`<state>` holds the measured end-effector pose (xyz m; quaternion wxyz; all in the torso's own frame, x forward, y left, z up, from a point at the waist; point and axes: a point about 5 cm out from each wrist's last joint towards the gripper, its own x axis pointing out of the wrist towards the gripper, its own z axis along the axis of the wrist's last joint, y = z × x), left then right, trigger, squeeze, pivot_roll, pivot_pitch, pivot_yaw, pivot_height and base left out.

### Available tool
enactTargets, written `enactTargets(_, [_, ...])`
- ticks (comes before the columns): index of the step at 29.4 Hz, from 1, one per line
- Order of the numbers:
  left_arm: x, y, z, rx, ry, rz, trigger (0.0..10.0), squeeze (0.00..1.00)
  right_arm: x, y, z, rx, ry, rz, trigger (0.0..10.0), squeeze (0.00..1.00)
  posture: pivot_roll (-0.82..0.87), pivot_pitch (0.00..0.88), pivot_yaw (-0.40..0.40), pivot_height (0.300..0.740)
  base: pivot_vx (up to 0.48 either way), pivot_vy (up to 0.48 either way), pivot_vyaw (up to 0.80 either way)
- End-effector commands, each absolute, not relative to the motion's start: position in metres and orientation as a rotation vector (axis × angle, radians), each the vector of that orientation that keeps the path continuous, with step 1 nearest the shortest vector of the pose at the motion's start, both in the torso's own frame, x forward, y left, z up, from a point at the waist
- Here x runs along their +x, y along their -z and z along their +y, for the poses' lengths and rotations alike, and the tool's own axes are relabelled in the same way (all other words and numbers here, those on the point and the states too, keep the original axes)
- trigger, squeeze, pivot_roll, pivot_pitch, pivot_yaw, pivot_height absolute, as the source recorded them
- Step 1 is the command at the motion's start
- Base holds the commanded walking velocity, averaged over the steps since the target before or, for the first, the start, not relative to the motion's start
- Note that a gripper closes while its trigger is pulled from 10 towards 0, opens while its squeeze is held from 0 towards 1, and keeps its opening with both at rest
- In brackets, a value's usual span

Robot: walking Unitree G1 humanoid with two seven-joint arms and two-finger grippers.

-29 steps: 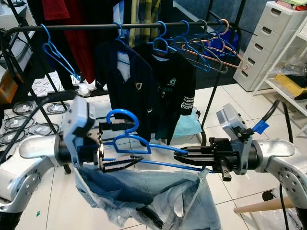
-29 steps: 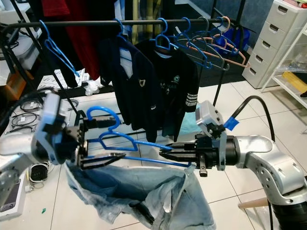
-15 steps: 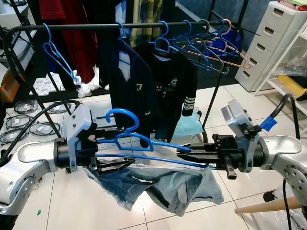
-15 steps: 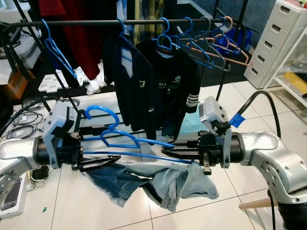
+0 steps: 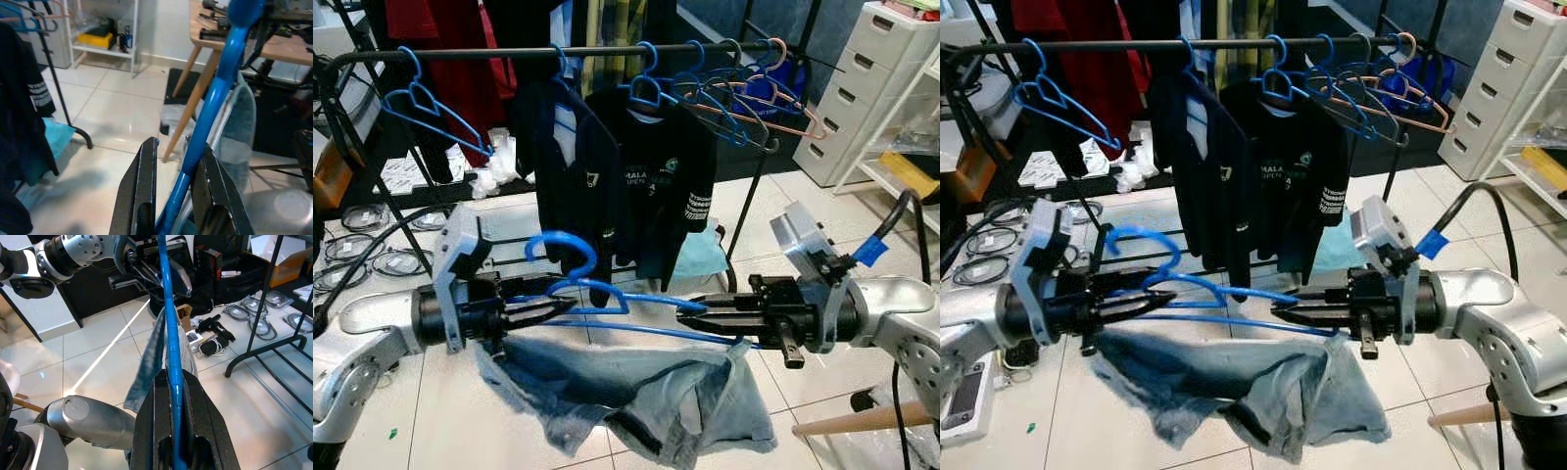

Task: Hang hanger

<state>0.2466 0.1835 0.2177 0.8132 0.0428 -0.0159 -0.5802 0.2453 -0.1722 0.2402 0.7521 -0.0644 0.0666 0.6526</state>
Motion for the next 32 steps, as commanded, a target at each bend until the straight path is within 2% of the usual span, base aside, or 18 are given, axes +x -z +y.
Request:
enactTargets(1, [0.242, -0.215, 0.179, 0.055, 1.284, -0.033, 0.0, 0.0, 0.242, -0.249, -0.166, -0.161, -1.463, 0.089, 0.0, 0.0, -0.07, 0.101, 0.018, 0.74, 0.0, 0.0, 0.0])
enactTargets(9, [0.237, -0.219, 0.181, 0.031, 1.322, -0.035, 0.0, 0.0, 0.244, -0.247, -0.165, -0.175, -1.441, 0.084, 0.0, 0.0, -0.08, 0.109, 0.02, 0.74, 0.0, 0.0, 0.0])
enactTargets(10, [0.236, -0.22, 0.18, 0.033, 1.328, -0.039, 0.0, 0.0, 0.249, -0.247, -0.164, -0.157, -1.421, 0.082, 10.0, 0.0, -0.08, 0.109, 0.02, 0.74, 0.0, 0.0, 0.0])
enactTargets(12, [0.235, -0.222, 0.179, 0.037, 1.333, -0.044, 0.0, 0.0, 0.253, -0.246, -0.163, -0.135, -1.396, 0.081, 10.0, 0.0, -0.08, 0.109, 0.02, 0.74, 0.0, 0.0, 0.0])
enactTargets(13, [0.235, -0.224, 0.177, 0.054, 1.342, -0.049, 0.0, 0.0, 0.257, -0.248, -0.162, -0.139, -1.384, 0.06, 10.0, 1.0, -0.07, 0.108, 0.017, 0.74, 0.0, 0.0, 0.0])
enactTargets(19, [0.236, -0.237, 0.167, 0.125, 1.375, -0.083, 0.0, 0.0, 0.269, -0.251, -0.161, -0.172, -1.348, 0.027, 10.0, 1.0, -0.07, 0.106, 0.016, 0.74, 0.0, 0.0, 0.0])
enactTargets(25, [0.24, -0.235, 0.149, 0.189, 1.412, -0.062, 0.0, 0.0, 0.269, -0.258, -0.151, -0.185, -1.481, 0.026, 10.0, 1.0, -0.07, 0.102, 0.012, 0.74, 0.0, 0.0, 0.0])
enactTargets(28, [0.245, -0.23, 0.137, 0.243, 1.441, -0.043, 0.0, 0.0, 0.27, -0.259, -0.146, -0.246, -1.563, 0.069, 10.0, 1.0, -0.07, 0.101, 0.01, 0.74, 0.0, 0.0, 0.0])
enactTargets(32, [0.246, -0.228, 0.133, 0.258, 1.445, -0.035, 0.0, 0.0, 0.27, -0.26, -0.146, -0.259, -1.589, 0.081, 10.0, 1.0, -0.07, 0.1, 0.008, 0.74, 0.0, 0.0, 0.0])
